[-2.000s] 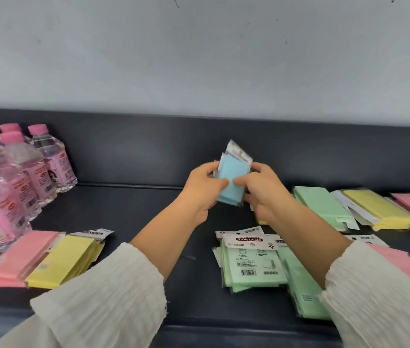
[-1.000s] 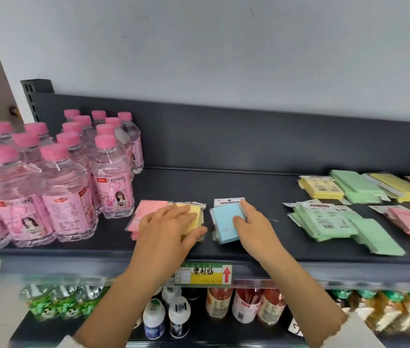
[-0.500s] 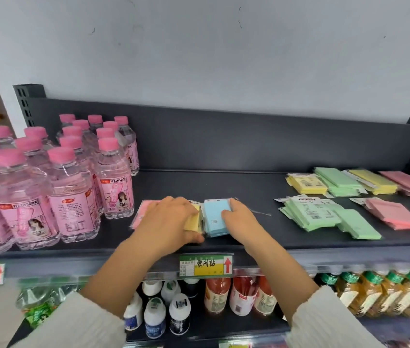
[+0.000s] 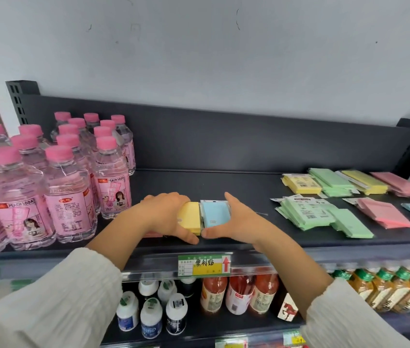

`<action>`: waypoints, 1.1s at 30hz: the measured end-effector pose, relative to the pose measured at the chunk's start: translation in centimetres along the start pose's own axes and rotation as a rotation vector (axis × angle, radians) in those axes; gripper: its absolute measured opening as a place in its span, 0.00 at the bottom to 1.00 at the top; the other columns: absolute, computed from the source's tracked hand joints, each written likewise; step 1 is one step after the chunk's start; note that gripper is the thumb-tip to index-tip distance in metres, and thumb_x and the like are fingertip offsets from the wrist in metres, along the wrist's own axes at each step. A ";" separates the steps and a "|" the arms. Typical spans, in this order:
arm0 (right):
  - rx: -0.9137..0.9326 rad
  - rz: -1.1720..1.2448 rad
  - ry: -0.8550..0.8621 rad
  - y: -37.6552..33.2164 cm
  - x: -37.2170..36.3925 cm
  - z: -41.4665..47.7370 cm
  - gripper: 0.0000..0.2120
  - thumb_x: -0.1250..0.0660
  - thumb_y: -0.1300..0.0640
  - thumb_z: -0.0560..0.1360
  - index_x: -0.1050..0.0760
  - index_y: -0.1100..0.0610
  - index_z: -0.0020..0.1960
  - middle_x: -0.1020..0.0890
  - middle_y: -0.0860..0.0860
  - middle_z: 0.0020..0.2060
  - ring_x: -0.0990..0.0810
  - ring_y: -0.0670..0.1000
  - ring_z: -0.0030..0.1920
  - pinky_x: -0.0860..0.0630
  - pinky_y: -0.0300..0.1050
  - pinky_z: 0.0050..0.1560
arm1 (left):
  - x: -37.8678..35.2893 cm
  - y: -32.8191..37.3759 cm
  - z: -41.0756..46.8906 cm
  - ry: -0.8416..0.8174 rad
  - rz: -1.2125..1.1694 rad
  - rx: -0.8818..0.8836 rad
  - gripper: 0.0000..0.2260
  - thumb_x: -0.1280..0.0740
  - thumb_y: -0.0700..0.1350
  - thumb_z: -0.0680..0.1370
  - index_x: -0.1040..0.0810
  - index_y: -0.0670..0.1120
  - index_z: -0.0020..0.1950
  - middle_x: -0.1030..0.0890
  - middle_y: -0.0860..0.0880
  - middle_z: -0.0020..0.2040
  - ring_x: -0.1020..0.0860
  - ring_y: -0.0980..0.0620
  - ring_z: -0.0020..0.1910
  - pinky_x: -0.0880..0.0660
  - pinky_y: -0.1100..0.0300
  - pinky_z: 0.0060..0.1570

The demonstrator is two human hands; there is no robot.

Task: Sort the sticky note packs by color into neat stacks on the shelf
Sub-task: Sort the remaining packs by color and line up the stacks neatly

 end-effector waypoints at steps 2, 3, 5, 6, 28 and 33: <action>0.043 -0.103 -0.031 -0.2 -0.6 0.3 0.58 0.21 0.54 0.63 0.58 0.50 0.78 0.49 0.49 0.76 0.47 0.50 0.75 0.40 0.46 0.69 | -0.1 0.1 0.1 0.018 -0.006 -0.008 0.33 0.29 0.69 0.61 0.31 0.56 0.61 0.27 0.55 0.53 0.27 0.51 0.53 0.32 0.49 0.56; 0.048 -0.137 -0.039 -0.3 -0.6 0.4 0.57 0.21 0.54 0.63 0.58 0.49 0.78 0.53 0.49 0.77 0.53 0.50 0.76 0.44 0.48 0.71 | -0.1 0.2 0.1 0.026 -0.009 -0.011 0.32 0.29 0.69 0.62 0.31 0.56 0.61 0.27 0.55 0.52 0.27 0.51 0.52 0.32 0.49 0.55; 0.060 -0.198 -0.044 -0.4 -0.2 0.4 0.53 0.23 0.55 0.66 0.55 0.50 0.78 0.50 0.49 0.77 0.54 0.49 0.77 0.46 0.48 0.72 | -0.1 0.1 0.1 0.037 -0.006 -0.015 0.30 0.30 0.68 0.63 0.30 0.56 0.60 0.27 0.55 0.52 0.27 0.51 0.52 0.32 0.49 0.54; 0.065 -0.244 -0.040 -0.5 0.1 0.5 0.51 0.24 0.56 0.67 0.54 0.50 0.78 0.48 0.49 0.77 0.52 0.50 0.76 0.45 0.48 0.72 | -0.1 0.0 0.1 0.038 -0.002 -0.013 0.30 0.30 0.68 0.63 0.30 0.56 0.60 0.27 0.55 0.52 0.27 0.51 0.52 0.32 0.49 0.54; 0.114 -0.831 -0.301 -2.7 2.0 2.8 0.44 0.22 0.60 0.64 0.41 0.56 0.73 0.30 0.52 0.66 0.30 0.55 0.64 0.30 0.48 0.60 | 0.0 0.3 -0.4 -0.001 -0.008 0.017 0.40 0.30 0.69 0.63 0.36 0.55 0.71 0.28 0.56 0.63 0.29 0.52 0.60 0.32 0.51 0.61; 0.139 -0.764 -0.220 -1.9 2.1 2.3 0.56 0.21 0.60 0.62 0.55 0.53 0.77 0.40 0.55 0.73 0.38 0.57 0.72 0.35 0.53 0.69 | 0.2 1.1 -0.9 -0.001 0.067 0.022 0.53 0.30 0.69 0.62 0.51 0.49 0.78 0.47 0.52 0.78 0.48 0.50 0.76 0.45 0.50 0.73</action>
Point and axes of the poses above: each hand's wrist, its own z-axis towards the middle knuckle, its own x-axis out of the back of the hand, y = z × x, the point moved 3 cm from there along z, towards the middle knuckle
